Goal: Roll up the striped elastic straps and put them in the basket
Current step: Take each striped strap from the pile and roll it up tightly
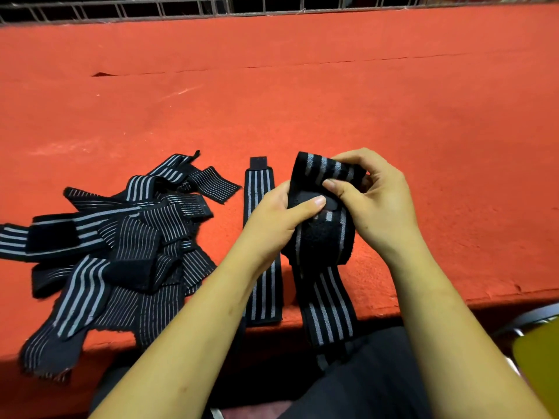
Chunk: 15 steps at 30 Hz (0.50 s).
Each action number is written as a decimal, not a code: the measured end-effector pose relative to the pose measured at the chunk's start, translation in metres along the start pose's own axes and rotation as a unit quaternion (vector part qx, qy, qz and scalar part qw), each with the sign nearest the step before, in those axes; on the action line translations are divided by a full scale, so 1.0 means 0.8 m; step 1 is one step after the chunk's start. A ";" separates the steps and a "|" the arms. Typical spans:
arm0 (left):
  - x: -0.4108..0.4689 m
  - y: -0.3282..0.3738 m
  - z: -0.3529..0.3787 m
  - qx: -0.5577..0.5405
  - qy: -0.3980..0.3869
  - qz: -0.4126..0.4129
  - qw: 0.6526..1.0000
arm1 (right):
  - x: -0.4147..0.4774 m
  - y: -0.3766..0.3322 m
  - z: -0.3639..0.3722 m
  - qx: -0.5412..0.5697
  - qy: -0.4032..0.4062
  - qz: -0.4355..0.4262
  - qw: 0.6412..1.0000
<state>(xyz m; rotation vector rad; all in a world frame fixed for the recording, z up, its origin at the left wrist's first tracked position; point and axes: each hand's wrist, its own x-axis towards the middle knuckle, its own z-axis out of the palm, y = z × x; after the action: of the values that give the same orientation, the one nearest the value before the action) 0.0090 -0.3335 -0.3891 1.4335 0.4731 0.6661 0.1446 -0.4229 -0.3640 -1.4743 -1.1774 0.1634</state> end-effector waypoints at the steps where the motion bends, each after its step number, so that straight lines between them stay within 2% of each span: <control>1: 0.000 0.000 0.000 -0.005 0.005 0.000 1.000 | -0.001 0.002 0.000 0.005 -0.007 0.003 1.000; 5: -0.003 -0.003 -0.002 -0.020 0.012 -0.002 1.000 | -0.008 0.005 0.000 0.039 -0.044 0.003 0.998; 11: -0.010 0.005 0.005 -0.098 0.017 0.001 0.995 | -0.021 -0.004 0.008 0.059 -0.100 -0.026 0.993; 15: -0.011 0.005 0.001 -0.135 0.000 0.015 0.991 | -0.030 -0.011 0.010 0.081 -0.119 0.037 0.989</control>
<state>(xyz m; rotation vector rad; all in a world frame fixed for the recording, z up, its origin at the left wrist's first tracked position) 0.0024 -0.3401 -0.3859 1.1859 0.3465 0.7250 0.1226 -0.4365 -0.3712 -1.3821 -1.2695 0.4865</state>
